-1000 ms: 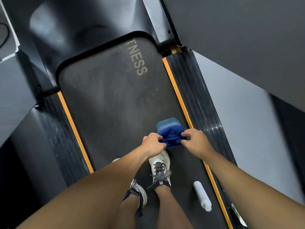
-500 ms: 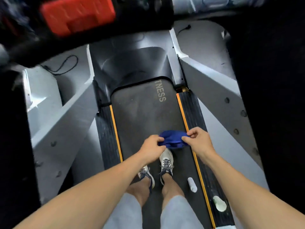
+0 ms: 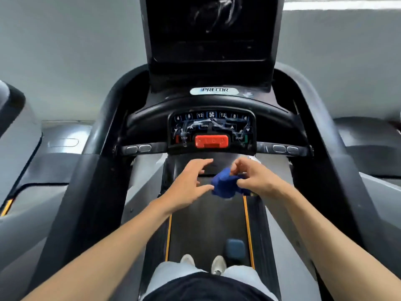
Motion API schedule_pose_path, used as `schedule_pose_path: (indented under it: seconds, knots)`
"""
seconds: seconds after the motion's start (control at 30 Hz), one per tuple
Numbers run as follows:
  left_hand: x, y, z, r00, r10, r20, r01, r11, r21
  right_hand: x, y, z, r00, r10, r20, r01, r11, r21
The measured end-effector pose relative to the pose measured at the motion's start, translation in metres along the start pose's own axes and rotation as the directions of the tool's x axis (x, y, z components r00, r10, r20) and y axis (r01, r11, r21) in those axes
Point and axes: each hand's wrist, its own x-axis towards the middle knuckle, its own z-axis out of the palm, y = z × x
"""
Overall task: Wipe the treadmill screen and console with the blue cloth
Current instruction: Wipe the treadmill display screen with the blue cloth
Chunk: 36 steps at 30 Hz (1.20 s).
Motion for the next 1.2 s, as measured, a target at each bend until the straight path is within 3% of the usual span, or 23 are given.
schedule_pose_path:
  seconds: [0.13,0.23,0.37,0.53,0.7,0.8,0.97,1.03,1.1,1.2]
  knots:
    - [0.010,0.031,-0.062,0.990,0.122,0.074,-0.133,0.974,0.181,0.005,-0.099,-0.018,0.968,-0.159,0.194,0.182,0.977,-0.110]
    - [0.008,0.052,-0.099,0.980,0.160,0.116,-0.184,0.953,0.241,0.005,-0.154,-0.026,0.931,-0.269,0.247,0.313,0.936,-0.161]
    - [-0.006,0.067,-0.139,0.992,0.067,0.106,-0.073,0.996,0.052,0.015,-0.192,-0.035,0.906,-0.367,0.210,0.410,0.884,-0.225]
    - [-0.023,0.069,-0.169,0.994,0.025,-0.110,-0.048,0.975,-0.218,0.040,-0.202,-0.035,0.908,-0.420,0.011,0.412,0.885,-0.218]
    - [-0.029,0.058,-0.171,0.918,-0.156,-0.364,-0.081,0.826,-0.557,0.067,-0.195,-0.011,0.858,-0.470,-0.209,0.401,0.865,-0.300]
    - [-0.025,0.045,-0.164,0.837,-0.191,-0.512,-0.173,0.797,-0.579,0.077,-0.190,0.012,0.826,-0.510,-0.241,0.429,0.846,-0.317]
    - [-0.027,0.030,-0.154,0.782,-0.184,-0.595,-0.232,0.801,-0.552,0.079,-0.180,0.051,0.880,-0.439,-0.180,0.352,0.858,-0.374]
    - [-0.028,0.027,-0.153,0.776,-0.152,-0.613,-0.224,0.841,-0.492,0.077,-0.179,0.067,0.913,-0.386,-0.132,0.335,0.893,-0.300]
    - [-0.029,0.025,-0.153,0.779,-0.144,-0.611,-0.213,0.855,-0.474,0.072,-0.183,0.080,0.950,-0.300,-0.085,0.293,0.952,-0.083]
    - [-0.031,0.020,-0.153,0.797,-0.169,-0.581,-0.198,0.834,-0.514,0.069,-0.185,0.095,0.967,-0.253,-0.010,0.252,0.955,0.155]
